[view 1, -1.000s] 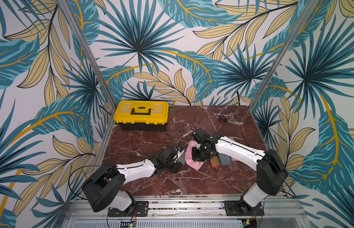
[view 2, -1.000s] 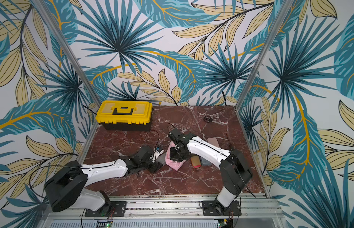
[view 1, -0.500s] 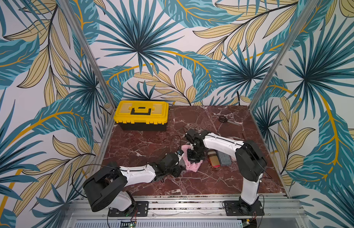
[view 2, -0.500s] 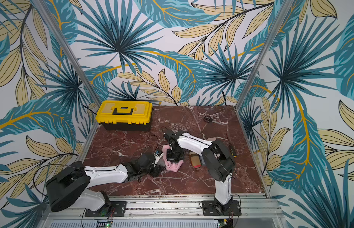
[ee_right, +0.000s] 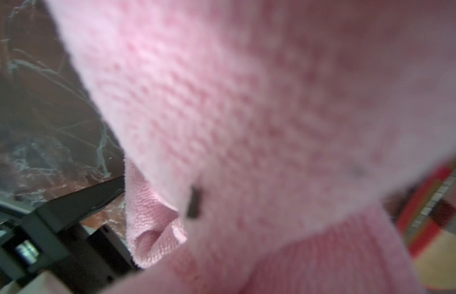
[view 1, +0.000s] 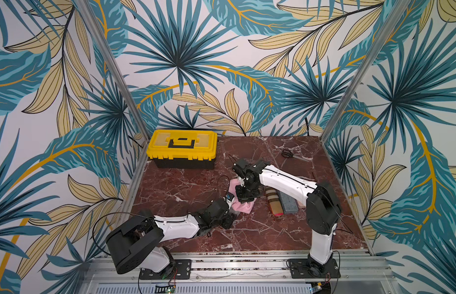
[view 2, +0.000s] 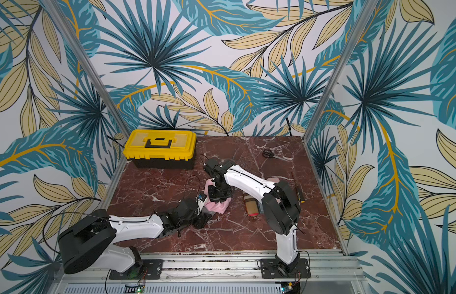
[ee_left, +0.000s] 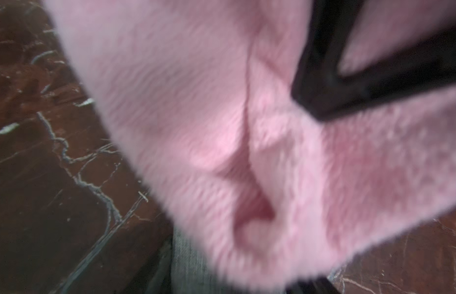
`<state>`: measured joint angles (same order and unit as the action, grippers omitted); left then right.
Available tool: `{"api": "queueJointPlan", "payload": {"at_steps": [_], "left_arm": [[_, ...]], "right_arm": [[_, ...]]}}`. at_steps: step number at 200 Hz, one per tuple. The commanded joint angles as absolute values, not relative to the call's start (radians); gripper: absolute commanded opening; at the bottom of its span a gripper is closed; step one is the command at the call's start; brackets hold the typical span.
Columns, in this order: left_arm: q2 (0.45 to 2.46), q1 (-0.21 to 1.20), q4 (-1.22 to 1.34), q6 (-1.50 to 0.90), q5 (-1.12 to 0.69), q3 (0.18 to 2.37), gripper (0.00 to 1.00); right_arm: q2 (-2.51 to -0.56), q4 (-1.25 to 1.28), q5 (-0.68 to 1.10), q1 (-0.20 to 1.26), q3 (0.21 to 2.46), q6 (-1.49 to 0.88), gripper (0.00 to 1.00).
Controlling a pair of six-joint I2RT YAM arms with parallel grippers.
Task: Wipe the eyeglass case
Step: Wipe the dirt from the eyeglass case.
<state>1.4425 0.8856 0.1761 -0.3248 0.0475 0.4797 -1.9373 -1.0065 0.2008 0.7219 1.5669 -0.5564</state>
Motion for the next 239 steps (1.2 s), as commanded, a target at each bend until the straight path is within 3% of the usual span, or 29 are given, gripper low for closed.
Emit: {"api": "queueJointPlan", "payload": {"at_steps": [1,48,101,140,184,218,239], "left_arm": [[1.443,0.896,0.089,-0.359,0.035,0.43,0.51],[1.426,0.898,0.116,-0.385,0.035,0.399,0.48],[1.434,0.901,0.084,-0.385,0.039,0.42,0.47],[1.422,0.915,0.049,-0.416,0.066,0.425,0.48],[1.431,0.937,0.031,-0.459,0.113,0.435,0.48],[1.448,0.94,-0.018,-0.481,0.136,0.45,0.47],[1.465,0.953,-0.059,-0.496,0.16,0.463,0.47]], "right_arm": [[-1.998,-0.961,0.279,0.666,1.543,-0.581,0.0],[-2.182,-1.169,-0.172,0.593,1.795,-0.417,0.0],[-2.287,-1.187,-0.008,0.655,2.002,-0.38,0.0],[-2.289,-1.165,0.025,0.711,1.901,-0.383,0.0],[-2.2,-1.022,0.331,0.845,1.739,-0.482,0.0],[-2.171,-0.981,0.385,0.811,1.66,-0.487,0.0],[-2.123,-1.008,0.288,0.717,1.638,-0.461,0.0]]}}
